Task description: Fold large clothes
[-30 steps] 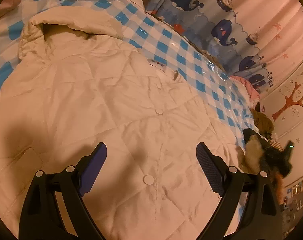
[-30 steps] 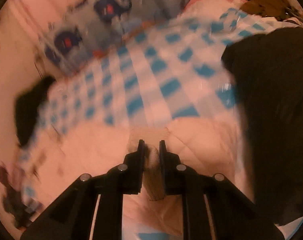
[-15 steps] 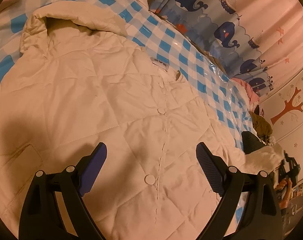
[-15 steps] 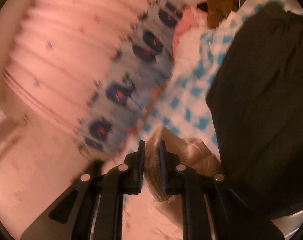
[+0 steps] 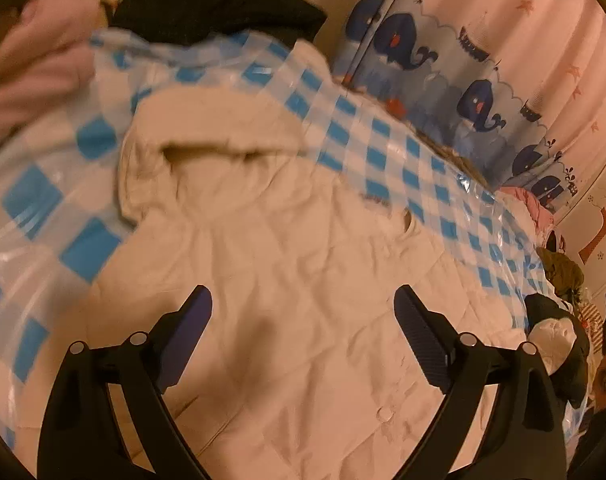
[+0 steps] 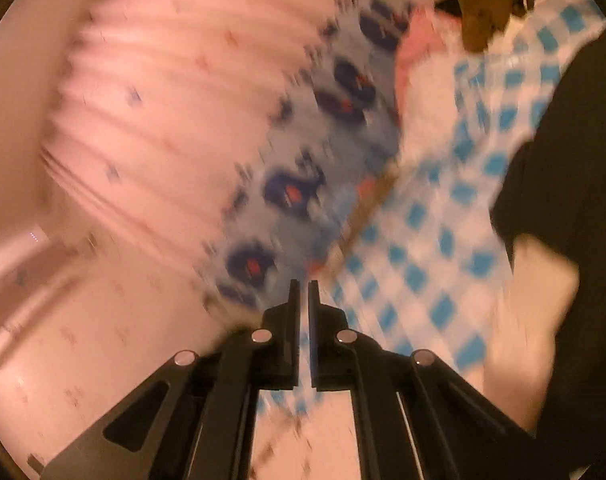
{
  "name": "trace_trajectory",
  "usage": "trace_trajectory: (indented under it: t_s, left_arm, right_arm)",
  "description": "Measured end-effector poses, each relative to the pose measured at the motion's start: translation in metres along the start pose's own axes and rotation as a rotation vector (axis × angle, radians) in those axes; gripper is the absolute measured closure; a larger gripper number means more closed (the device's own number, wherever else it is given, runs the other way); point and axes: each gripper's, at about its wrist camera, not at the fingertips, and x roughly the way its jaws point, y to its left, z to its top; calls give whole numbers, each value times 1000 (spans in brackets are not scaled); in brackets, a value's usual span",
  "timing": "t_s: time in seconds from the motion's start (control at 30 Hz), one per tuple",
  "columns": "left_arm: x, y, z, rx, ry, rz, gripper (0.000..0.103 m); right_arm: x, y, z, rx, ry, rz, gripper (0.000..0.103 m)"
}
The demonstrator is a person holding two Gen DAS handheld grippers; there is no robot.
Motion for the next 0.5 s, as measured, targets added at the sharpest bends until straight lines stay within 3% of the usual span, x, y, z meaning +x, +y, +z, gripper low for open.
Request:
trace_trajectory:
  t_s: [0.03,0.07,0.1,0.17,0.23,0.27,0.4,0.5]
  left_arm:
    - [6,1,-3,8,35,-4,15]
    - [10,0,-6,18,57,-15,15]
    - [13,-4,-9,37,76,-29,15]
    - [14,-13,-16,75,84,-40,15]
    - [16,-26,-24,111,102,-66,15]
    - [15,-30,-28,122,110,-78,15]
    - [14,-47,-38,174,122,-102,15]
    - [14,-47,-38,167,122,-105,15]
  right_arm:
    - [-5,-3,-11,13,16,-28,80]
    - [-15,-9,-29,25,38,-83,37]
    - [-23,-12,-39,21,44,-113,20]
    - [-47,-19,-61,-24,39,-188,20]
    - [-62,-23,-60,-66,5,-276,20]
    - [-63,-28,-53,-50,0,-279,20]
    - [-40,-48,-16,40,20,-255,20]
    - [-9,-61,-5,28,60,-391,20]
